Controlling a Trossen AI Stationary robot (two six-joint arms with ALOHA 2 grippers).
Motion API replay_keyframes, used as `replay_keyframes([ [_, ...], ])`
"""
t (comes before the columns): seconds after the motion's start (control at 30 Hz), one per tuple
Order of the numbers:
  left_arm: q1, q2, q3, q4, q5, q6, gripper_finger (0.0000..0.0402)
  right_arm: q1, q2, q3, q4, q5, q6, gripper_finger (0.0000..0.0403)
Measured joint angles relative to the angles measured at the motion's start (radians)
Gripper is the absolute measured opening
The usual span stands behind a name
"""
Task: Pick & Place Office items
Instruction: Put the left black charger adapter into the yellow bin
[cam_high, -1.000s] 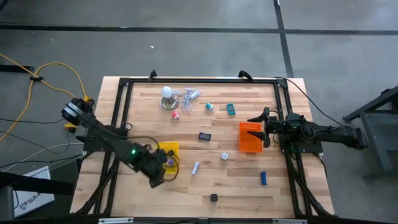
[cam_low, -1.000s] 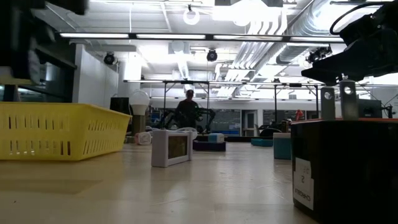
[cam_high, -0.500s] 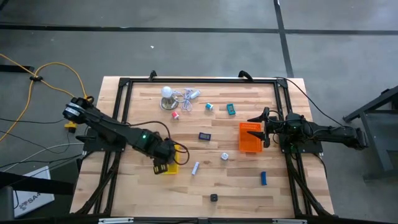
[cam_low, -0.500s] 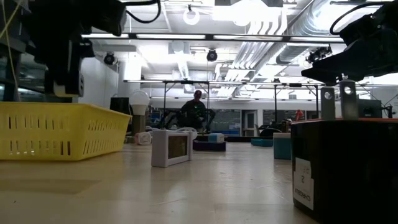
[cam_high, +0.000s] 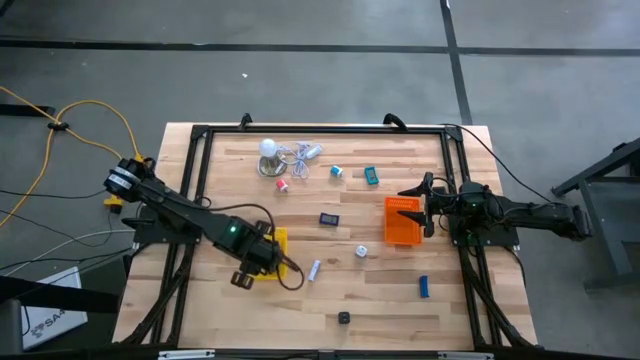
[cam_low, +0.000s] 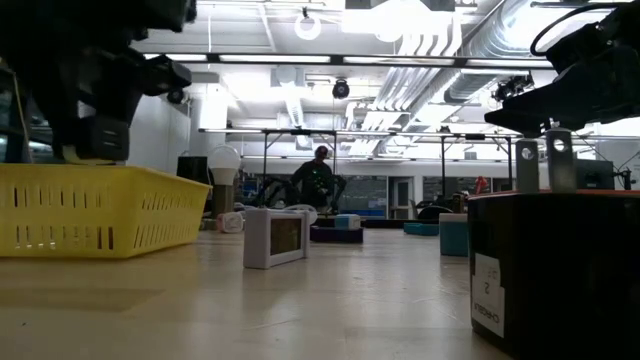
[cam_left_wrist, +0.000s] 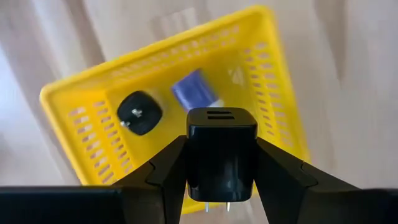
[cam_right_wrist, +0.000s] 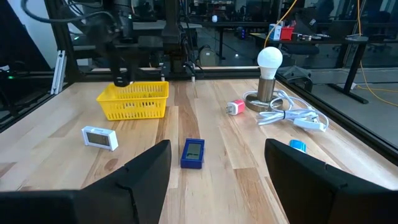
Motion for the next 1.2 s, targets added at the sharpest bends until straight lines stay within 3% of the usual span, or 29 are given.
replay_keyframes([
  [0.23,-0.01,0.012,0.0,0.005,0.06,0.206,0.0154,0.0,0.0,0.0,0.0,0.0,0.0,0.0248],
  [0.83,0.007,0.114,-0.002,0.005,0.092,0.463,0.0154,0.0,0.0,0.0,0.0,0.0,0.0,0.0248],
  [1.2,0.009,0.175,-0.003,0.04,0.093,0.501,0.0154,0.0,0.0,0.0,0.0,0.0,0.0,0.0248],
])
